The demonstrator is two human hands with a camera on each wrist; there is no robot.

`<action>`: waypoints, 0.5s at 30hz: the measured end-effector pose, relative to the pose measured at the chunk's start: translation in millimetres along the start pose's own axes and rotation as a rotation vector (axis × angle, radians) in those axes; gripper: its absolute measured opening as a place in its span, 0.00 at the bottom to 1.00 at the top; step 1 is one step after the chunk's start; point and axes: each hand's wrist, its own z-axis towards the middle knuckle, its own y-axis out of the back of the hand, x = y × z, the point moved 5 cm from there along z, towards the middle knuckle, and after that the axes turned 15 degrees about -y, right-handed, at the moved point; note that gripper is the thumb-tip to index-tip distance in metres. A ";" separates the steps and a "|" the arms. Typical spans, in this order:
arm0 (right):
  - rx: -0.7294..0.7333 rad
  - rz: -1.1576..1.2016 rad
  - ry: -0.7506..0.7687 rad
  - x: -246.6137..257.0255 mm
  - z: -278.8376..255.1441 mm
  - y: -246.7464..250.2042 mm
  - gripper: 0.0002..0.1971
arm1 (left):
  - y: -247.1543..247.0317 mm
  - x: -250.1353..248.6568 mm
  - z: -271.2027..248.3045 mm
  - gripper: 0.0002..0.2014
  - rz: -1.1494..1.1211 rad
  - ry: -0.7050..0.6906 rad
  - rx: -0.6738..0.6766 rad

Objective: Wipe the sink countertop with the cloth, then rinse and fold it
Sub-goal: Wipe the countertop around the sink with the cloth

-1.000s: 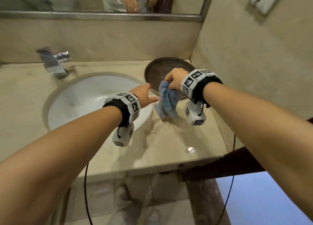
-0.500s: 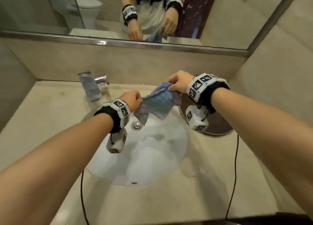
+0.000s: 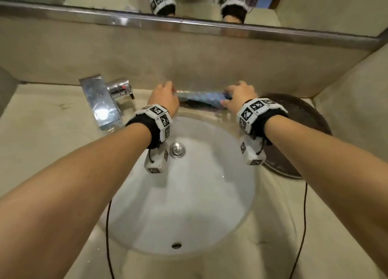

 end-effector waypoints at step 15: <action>0.224 -0.233 0.116 9.8 30.8 -77.1 0.39 | -80.0 6.1 17.6 0.25 0.277 -0.112 0.367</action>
